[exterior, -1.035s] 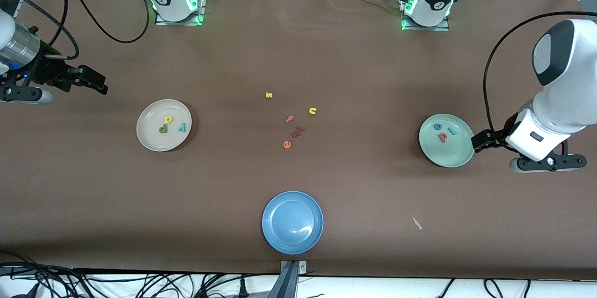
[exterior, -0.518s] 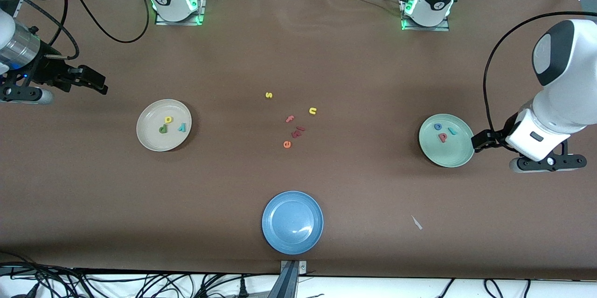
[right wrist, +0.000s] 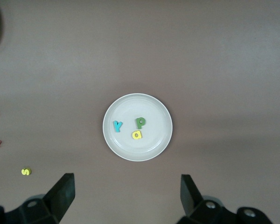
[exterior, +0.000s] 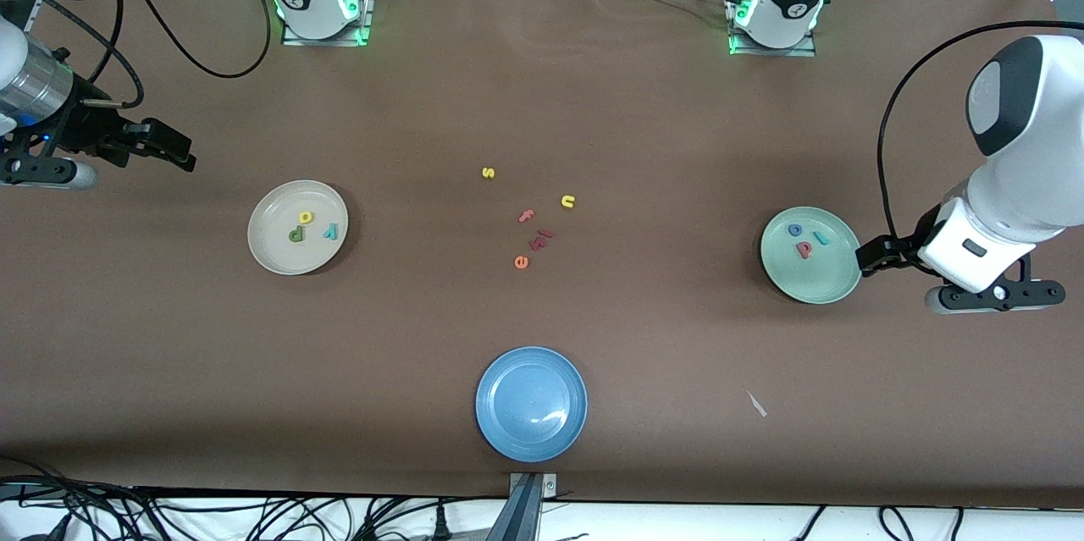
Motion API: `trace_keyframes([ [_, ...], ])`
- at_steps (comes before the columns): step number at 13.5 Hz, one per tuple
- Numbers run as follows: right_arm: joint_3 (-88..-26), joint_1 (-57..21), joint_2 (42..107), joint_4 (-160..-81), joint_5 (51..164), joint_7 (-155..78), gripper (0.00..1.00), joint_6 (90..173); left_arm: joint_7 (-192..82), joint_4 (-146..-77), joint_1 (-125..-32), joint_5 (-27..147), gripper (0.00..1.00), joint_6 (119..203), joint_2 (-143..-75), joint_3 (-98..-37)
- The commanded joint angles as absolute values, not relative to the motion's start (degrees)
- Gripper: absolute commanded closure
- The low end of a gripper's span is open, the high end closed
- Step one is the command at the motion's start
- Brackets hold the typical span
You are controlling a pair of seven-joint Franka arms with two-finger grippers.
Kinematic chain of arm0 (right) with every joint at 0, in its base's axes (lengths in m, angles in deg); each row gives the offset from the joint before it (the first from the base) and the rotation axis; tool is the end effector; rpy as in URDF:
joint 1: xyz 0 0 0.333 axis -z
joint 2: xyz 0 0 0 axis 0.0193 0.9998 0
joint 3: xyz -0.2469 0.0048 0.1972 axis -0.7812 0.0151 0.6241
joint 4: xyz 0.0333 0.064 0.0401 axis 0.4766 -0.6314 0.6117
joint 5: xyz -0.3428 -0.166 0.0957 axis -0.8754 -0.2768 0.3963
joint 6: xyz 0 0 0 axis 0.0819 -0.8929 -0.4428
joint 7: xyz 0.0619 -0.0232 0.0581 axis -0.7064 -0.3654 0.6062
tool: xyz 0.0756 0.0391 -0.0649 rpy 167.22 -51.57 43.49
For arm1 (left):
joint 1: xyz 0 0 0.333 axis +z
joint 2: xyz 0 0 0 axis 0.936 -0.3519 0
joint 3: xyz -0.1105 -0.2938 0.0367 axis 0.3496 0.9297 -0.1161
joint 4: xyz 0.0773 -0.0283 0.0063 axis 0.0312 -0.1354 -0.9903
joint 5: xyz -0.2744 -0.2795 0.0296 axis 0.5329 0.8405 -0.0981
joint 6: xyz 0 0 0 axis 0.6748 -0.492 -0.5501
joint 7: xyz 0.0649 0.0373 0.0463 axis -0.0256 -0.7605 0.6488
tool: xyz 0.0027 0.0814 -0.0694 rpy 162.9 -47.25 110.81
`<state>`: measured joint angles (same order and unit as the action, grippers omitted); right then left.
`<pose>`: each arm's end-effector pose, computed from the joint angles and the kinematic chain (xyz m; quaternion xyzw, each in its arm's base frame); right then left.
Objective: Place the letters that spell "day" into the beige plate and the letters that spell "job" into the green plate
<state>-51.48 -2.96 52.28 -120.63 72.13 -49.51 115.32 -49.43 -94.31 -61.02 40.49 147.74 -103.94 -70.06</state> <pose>0.5664 0.0213 0.5578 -0.9993 0.0355 0.0051 0.0127 0.6677 -0.0422 0.4934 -0.9986 -0.0314 -0.0162 0.0381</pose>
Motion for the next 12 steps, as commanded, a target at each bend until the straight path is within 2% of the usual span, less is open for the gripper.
trace_keyframes([
  [1, -51.27, -2.6, 52.0, -120.28, 72.46, -48.7, 0.0, 114.66, -50.34, -93.84, -62.09, 41.28, 0.0, 147.15, -103.55, -70.39],
  [4, -51.27, -2.6, 52.0, -120.28, 72.46, -48.7, 0.0, 114.66, -50.25, -93.05, -61.75, 41.98, 0.0, 146.98, -102.85, -69.86],
  [7, -51.27, -2.6, 52.09, -120.28, 72.46, -48.7, 0.0, 114.66, -49.82, -92.6, -61.31, 41.98, 0.0, 141.81, -98.64, -70.04],
  [9, -51.36, -2.6, 52.09, -120.28, 72.46, -48.7, 0.0, 114.66, -49.81, -92.6, -61.48, 42.33, 0.0, 141.17, -97.66, -69.77],
  [12, -51.35, -2.6, 52.0, -120.28, 72.46, -48.7, 0.0, 114.66, -49.73, -91.82, -61.75, 49.95, 0.0, 141.17, -97.66, -69.94],
])
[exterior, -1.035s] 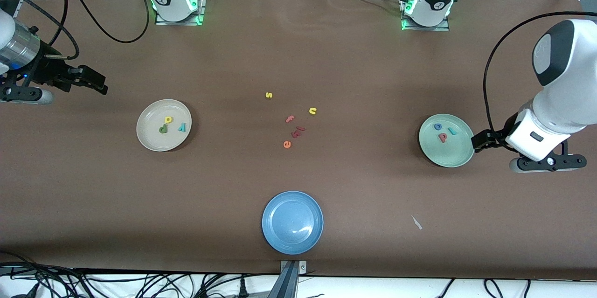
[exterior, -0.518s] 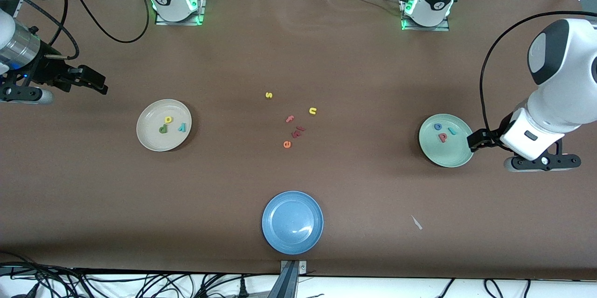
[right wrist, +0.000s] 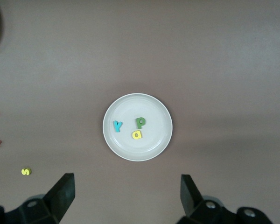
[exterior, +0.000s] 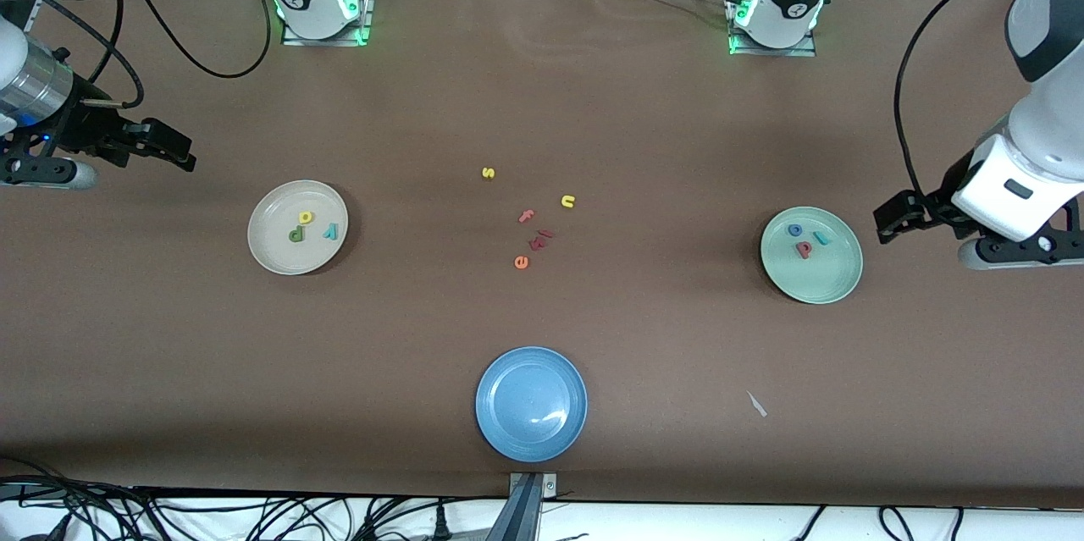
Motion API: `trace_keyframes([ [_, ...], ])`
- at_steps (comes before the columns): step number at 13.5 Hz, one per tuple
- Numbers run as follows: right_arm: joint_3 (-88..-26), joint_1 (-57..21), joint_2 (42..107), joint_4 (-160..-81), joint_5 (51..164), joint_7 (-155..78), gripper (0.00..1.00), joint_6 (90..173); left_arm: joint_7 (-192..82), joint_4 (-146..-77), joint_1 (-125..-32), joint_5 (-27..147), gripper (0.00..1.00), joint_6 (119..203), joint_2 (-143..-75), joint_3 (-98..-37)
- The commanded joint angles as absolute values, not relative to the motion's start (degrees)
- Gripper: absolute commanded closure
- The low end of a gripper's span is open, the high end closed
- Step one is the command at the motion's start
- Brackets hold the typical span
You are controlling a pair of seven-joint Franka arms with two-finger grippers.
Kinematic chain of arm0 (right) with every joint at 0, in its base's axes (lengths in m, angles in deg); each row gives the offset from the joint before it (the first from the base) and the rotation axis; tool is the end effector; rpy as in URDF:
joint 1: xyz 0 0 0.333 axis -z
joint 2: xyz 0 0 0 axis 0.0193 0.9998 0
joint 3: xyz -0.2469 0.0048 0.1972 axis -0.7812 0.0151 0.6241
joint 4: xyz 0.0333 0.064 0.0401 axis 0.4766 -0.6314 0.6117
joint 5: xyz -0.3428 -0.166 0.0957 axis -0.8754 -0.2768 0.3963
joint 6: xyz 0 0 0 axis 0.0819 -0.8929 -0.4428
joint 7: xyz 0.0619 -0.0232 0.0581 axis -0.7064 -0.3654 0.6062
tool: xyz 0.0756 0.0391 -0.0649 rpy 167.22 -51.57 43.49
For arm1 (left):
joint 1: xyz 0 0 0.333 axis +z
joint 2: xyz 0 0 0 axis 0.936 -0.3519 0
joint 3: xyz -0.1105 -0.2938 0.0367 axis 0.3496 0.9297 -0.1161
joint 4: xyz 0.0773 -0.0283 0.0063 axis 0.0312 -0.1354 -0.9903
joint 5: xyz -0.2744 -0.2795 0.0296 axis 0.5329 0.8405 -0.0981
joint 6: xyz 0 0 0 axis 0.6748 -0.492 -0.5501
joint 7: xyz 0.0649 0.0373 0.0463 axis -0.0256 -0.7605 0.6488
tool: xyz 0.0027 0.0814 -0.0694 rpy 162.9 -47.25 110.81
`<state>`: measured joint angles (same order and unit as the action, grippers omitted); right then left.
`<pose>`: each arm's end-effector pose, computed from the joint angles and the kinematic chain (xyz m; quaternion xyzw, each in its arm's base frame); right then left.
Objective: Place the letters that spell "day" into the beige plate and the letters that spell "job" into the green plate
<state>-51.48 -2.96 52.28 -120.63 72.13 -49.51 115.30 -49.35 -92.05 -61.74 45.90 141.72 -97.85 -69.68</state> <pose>0.5664 0.0213 0.5578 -0.9993 0.0355 0.0053 0.0127 0.6370 -0.0622 0.5706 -0.9990 -0.0348 -0.0290 0.0029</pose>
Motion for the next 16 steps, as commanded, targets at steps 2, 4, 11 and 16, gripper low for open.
trace_keyframes([
  [2, -51.27, -2.6, 52.0, -120.28, 72.46, -48.7, 0.0, 114.66, -49.73, -91.81, -61.75, 51.47, 0.0, 141.17, -97.66, -70.04],
  [4, -51.27, -2.6, 52.0, -120.28, 72.55, -48.7, 0.0, 114.66, -49.73, -91.73, -61.75, 51.38, 0.0, 141.17, -97.66, -69.77],
  [11, -51.27, -2.6, 52.0, -120.28, 72.55, -48.79, 0.0, 114.74, -46.14, -86.1, -61.04, 51.3, 0.0, 141.26, -97.22, -70.56],
  [16, -51.09, -2.77, 52.0, -120.28, 72.11, -48.79, 0.0, 115.09, -44.98, -86.19, -60.17, 51.47, 0.0, 140.04, -97.22, -71.26],
])
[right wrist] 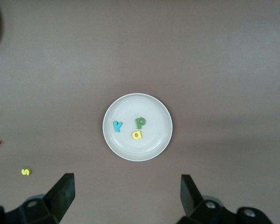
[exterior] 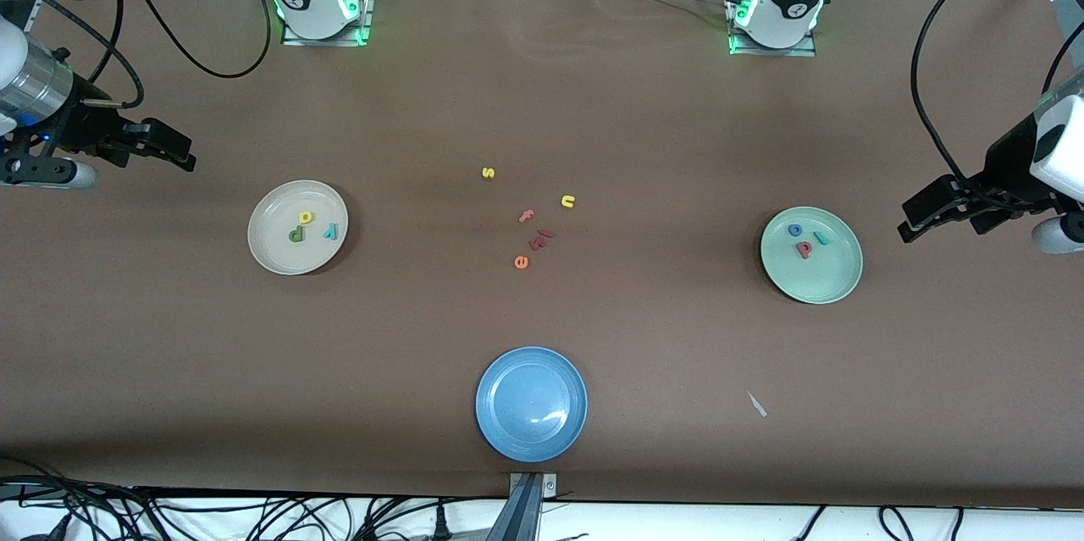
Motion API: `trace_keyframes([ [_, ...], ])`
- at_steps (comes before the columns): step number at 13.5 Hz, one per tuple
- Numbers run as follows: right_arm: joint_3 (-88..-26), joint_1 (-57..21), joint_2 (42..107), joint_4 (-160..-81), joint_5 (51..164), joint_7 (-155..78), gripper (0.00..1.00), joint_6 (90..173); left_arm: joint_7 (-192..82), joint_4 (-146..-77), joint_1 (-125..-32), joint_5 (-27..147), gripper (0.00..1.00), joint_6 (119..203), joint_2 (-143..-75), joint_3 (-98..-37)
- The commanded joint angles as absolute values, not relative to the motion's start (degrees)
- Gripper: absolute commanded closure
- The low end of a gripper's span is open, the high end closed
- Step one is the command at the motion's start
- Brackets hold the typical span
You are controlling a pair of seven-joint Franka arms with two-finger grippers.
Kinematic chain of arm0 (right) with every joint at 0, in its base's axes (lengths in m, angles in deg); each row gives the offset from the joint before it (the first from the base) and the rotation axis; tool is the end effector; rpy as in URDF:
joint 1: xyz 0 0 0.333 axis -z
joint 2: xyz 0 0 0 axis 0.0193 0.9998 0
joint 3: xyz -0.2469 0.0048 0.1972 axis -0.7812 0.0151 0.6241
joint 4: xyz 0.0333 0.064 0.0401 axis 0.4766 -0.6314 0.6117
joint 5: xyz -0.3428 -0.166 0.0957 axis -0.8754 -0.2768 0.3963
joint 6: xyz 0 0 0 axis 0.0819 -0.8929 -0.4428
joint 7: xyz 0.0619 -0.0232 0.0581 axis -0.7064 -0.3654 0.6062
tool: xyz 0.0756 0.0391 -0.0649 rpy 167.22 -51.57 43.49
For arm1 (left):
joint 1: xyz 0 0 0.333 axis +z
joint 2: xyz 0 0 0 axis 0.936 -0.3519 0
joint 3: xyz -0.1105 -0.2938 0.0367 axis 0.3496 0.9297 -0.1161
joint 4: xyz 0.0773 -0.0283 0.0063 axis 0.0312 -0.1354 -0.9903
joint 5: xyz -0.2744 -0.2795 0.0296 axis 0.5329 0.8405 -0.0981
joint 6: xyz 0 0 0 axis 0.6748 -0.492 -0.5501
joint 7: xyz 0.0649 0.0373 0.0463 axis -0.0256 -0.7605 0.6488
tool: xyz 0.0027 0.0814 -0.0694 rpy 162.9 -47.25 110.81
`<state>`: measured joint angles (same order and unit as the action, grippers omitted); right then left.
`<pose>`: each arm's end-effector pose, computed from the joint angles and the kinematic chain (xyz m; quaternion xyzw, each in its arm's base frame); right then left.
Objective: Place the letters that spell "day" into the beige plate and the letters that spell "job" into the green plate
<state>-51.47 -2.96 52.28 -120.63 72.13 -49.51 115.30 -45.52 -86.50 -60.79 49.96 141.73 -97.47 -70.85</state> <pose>0.5664 0.0214 0.5578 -0.9993 0.0354 0.0053 0.0127 0.6392 -0.0444 0.6210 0.9924 0.0913 0.0730 0.0383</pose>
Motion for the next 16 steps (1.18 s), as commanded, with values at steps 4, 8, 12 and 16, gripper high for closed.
trace_keyframes([
  [4, -51.09, -2.69, 52.09, -120.28, 72.29, -48.79, 0.0, 115.36, -44.89, -86.1, -62.89, 51.56, 0.0, 134.85, -96.78, -75.48],
  [8, -51.09, -2.77, 52.35, -120.2, 72.2, -48.62, 0.0, 115.27, -44.89, -85.57, -61.84, 52.18, 0.0, 133.26, -96.96, -75.48],
  [12, -51.0, -2.77, 52.35, -120.2, 72.2, -48.53, 0.0, 115.27, -44.8, -85.75, -61.66, 52.18, 0.0, 132.82, -97.4, -75.48],
  [16, -51.0, -2.77, 52.35, -120.11, 72.2, -48.53, 0.0, 115.18, -44.72, -85.75, -61.48, 51.82, 0.0, 132.39, -97.22, -75.57],
])
